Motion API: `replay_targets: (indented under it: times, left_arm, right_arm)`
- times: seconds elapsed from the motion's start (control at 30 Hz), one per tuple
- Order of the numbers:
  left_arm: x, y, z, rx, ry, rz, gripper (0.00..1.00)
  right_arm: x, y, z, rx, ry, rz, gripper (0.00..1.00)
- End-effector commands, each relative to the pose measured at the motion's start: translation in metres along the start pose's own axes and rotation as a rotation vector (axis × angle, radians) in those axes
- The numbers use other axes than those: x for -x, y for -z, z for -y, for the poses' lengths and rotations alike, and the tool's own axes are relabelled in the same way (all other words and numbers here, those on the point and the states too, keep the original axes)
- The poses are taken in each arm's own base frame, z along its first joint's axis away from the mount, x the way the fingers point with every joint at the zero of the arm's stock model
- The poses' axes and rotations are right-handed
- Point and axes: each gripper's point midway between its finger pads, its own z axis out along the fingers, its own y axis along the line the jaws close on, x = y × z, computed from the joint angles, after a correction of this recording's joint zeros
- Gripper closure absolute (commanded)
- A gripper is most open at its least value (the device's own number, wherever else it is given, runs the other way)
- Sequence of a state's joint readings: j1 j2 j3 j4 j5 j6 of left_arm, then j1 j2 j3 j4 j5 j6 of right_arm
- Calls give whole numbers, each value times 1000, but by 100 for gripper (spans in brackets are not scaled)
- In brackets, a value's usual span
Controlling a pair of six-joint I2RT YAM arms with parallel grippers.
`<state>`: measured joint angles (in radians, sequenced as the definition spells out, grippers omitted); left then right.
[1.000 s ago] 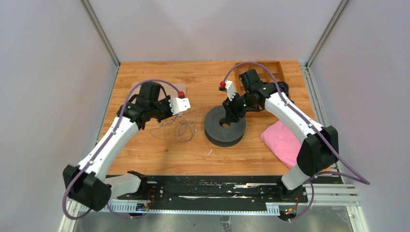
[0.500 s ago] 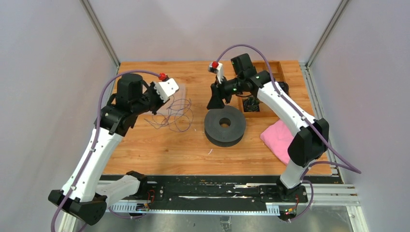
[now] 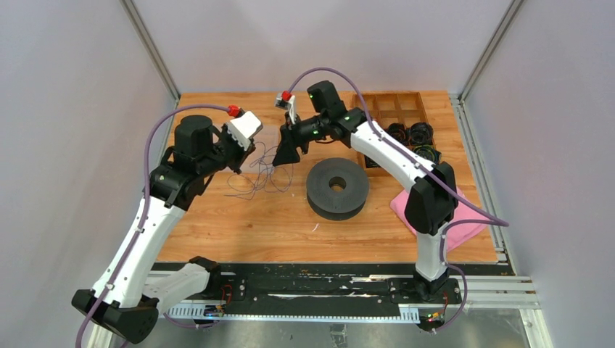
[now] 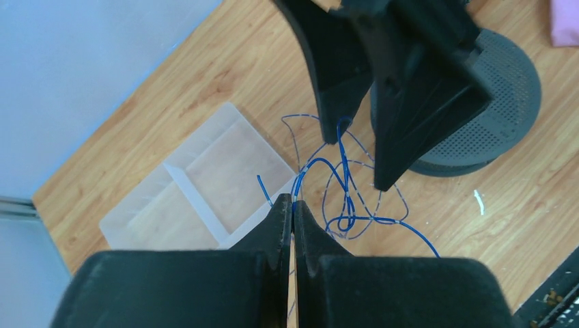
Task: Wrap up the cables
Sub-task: Adjust the cable.
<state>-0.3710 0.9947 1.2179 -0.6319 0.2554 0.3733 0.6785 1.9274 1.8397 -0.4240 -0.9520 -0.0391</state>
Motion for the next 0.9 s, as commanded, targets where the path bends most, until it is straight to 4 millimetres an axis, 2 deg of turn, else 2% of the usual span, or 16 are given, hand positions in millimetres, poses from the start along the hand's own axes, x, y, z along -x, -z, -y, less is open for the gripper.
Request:
replay_targets:
  times: [0.0,0.03,0.07,0.13,0.23,0.33,0.43,0.5,0.67,0.87]
  left_arm:
    - [19,6,8,-25,39,92,100]
    - [18,6,8,-19,41,92,100]
    - [16,6,5,-2,44,89,100]
    - [12,8,-6,61,54,77,100]
    - [7,14,-29,170,80,72,100]
    - [8,22,-38,210,86,89,100]
    - [8,25,-40,227,83,93,100]
    - [6,27,-49,273,85,80,100]
    - [-7,42,-92,508,68,-7,100]
    - [-26,70,-143,738,19,-104,100]
  right_arm:
    - [9,-15,-8,49,38,10,43]
    - [9,-16,-8,53,40,8,51]
    - [7,-15,-7,55,40,4,67]
    - [4,-12,-10,58,47,-3,84]
    - [-3,-3,-9,12,78,-11,97]
    - [-4,8,-11,-31,129,-10,99]
    - [3,21,-23,-42,183,9,100]
    - [6,29,-29,-53,212,18,99]
    - [7,52,-36,-112,274,32,99]
    - [25,93,-35,-235,301,91,100]
